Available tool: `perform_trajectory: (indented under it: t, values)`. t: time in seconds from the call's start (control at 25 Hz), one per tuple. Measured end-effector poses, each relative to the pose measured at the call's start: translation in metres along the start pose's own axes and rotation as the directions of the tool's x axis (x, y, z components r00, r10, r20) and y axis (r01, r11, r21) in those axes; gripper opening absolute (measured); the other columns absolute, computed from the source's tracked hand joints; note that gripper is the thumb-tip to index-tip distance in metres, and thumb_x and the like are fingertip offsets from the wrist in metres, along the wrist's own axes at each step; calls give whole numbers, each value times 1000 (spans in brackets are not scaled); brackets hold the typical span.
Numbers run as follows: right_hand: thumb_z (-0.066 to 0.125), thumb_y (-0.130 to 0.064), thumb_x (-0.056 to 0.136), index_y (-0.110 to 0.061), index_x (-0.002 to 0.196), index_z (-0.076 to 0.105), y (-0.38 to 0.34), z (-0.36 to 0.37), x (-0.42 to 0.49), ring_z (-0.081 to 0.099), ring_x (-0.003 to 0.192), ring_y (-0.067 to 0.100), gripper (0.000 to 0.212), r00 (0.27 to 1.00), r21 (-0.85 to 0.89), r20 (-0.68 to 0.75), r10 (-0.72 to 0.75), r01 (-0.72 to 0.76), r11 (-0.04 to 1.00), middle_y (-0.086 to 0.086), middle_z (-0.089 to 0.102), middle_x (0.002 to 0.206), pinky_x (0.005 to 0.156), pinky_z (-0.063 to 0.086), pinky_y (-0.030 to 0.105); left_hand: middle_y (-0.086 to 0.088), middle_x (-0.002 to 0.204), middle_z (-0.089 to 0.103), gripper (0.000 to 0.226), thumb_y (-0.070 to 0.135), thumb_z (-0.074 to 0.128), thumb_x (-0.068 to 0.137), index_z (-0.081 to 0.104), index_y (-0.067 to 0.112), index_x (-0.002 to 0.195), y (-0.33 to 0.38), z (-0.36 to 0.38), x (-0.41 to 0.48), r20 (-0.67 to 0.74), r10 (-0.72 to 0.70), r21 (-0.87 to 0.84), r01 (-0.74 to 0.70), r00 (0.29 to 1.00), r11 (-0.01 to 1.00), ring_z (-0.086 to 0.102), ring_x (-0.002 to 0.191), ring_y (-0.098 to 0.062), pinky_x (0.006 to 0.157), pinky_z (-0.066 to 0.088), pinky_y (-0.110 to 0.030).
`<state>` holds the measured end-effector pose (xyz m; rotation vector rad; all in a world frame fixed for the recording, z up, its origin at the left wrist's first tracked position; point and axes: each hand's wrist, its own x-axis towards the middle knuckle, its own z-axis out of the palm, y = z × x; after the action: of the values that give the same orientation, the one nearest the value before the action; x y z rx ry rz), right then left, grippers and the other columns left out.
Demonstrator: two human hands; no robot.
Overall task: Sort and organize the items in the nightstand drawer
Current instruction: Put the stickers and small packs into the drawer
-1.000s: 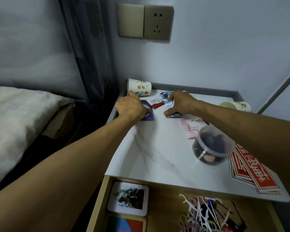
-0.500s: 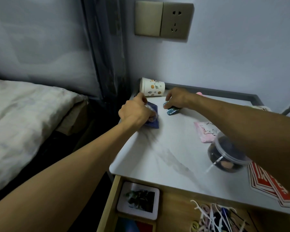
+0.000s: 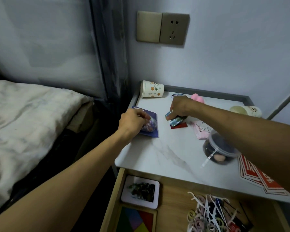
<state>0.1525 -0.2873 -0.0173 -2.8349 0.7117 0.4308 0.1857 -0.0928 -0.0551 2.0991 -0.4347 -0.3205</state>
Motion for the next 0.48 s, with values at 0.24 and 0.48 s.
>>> perform_trajectory:
  t: [0.24,0.48]
  values:
    - [85,-32,74,-16,105,68,-20,-19,-91,63,88,16,39,975,523,-220,29,93,847,2,68,97,78,53,31,-1,106,68,17,10,59,93,73,19,90,16,-18,-56,101,-18,-102,29,995,994,63,94,-12,65,51,-13]
    - [80,-22,79,-13,101,65,-22,30,-210,68,72,8,28,991,888,-96,93,43,459,3,71,91,51,48,14,-6,86,75,24,32,61,93,75,13,88,45,-38,-162,295,2,-320,97,955,942,72,81,-18,73,56,-24]
